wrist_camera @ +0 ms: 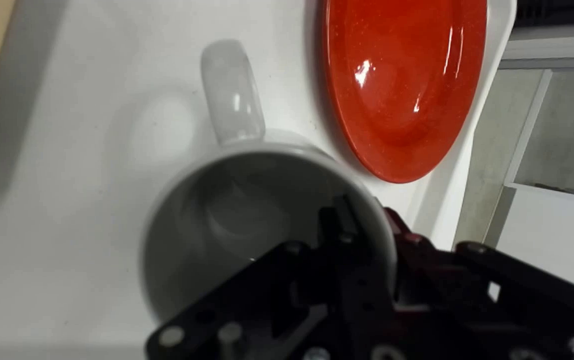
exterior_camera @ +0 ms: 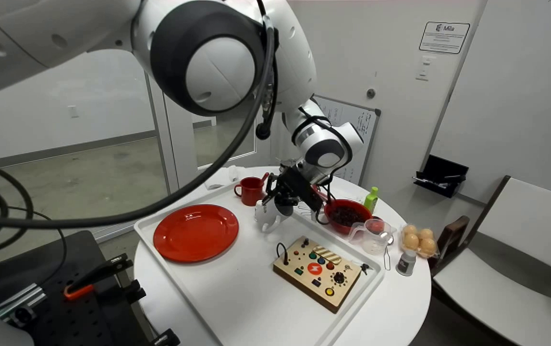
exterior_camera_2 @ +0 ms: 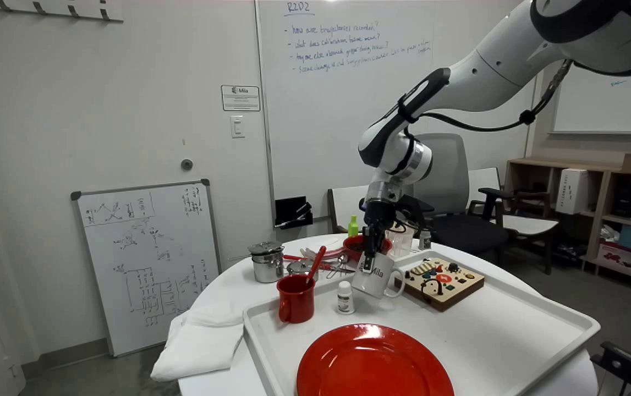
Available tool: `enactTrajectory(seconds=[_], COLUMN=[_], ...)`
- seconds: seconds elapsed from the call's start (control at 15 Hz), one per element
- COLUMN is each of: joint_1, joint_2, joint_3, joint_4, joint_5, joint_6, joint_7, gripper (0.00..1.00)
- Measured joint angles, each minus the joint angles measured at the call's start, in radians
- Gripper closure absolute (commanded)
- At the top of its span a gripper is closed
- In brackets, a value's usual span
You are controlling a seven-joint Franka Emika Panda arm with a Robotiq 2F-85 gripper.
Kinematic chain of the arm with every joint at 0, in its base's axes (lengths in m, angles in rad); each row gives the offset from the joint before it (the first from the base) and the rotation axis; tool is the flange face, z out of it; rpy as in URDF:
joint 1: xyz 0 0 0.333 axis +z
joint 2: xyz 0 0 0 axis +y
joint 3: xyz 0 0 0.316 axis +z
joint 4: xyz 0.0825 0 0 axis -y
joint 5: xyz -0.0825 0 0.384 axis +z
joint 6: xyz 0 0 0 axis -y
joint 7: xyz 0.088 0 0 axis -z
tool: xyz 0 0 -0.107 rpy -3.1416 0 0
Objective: Put the mug on the plate
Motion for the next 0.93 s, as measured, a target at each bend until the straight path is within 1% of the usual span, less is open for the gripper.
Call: enactTrajectory(seconds=[0.93], joint_1=[0.013], joint_2=[-0.152], joint_3=[0.003], joint_4=[-0.209], joint_5=[0.011], joint_6=[-0.053], joint_7=[-0.015], gripper=[0.91])
